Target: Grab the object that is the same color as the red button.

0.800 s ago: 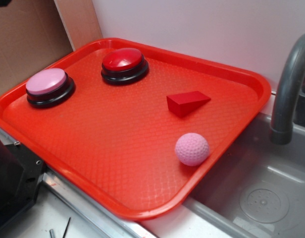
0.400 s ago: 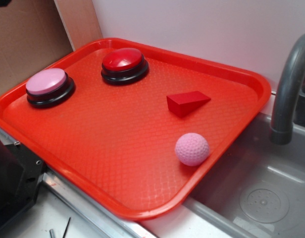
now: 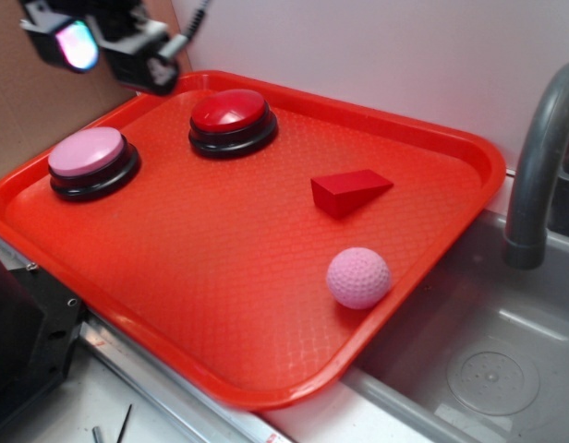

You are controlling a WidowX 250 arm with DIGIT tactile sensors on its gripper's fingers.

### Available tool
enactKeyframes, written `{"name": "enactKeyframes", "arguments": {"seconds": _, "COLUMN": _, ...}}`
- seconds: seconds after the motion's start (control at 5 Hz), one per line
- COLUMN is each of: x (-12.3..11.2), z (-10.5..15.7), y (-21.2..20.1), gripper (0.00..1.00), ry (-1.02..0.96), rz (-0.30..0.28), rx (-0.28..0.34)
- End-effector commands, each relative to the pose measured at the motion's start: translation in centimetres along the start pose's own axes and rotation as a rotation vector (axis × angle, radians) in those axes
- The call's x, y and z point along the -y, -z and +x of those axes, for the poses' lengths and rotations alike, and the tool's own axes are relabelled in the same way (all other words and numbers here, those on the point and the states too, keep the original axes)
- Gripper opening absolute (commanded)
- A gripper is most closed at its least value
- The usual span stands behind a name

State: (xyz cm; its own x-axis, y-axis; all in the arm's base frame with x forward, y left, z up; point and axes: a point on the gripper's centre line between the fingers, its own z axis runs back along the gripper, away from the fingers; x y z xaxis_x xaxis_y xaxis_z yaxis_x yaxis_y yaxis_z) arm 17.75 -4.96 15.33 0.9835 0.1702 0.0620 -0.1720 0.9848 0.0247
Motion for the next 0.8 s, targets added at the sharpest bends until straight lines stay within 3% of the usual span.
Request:
{"name": "enactKeyframes", "arguments": {"seconds": 0.0, "x": 0.2, "z": 0.4, "y": -0.8, "gripper": 1.0, "ry": -0.005, "rz": -0.015, "rx": 0.034}}
{"name": "enactKeyframes", "arguments": {"seconds": 0.2, "x": 0.2, "z": 0.4, "y": -0.8, "gripper": 1.0, "ry": -0.005, "rz": -0.015, "rx": 0.034}}
{"name": "enactKeyframes", "arguments": {"seconds": 0.4, "x": 2.9, "z": 4.9, "y": 2.1, "gripper": 1.0, "ry": 0.201, "rz": 0.013, "rx": 0.043}}
{"name": "enactKeyframes", "arguments": {"seconds": 0.6, "x": 5.2, "z": 8.9, "y": 4.3, "gripper": 1.0, "ry": 0.295, "rz": 0.029, "rx": 0.093}}
